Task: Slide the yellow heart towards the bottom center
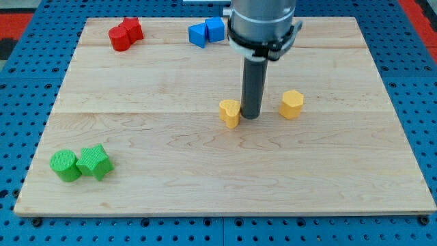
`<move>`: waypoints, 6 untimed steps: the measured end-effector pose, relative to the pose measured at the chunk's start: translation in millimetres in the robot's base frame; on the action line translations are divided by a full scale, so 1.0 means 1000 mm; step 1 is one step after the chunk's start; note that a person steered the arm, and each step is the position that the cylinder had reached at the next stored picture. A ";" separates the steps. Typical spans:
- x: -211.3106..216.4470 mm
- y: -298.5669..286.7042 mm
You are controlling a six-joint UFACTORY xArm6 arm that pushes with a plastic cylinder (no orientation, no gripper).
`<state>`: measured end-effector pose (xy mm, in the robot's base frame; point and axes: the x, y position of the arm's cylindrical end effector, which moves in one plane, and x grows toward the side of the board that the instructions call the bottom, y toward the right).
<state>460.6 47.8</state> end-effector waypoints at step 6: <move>-0.065 0.001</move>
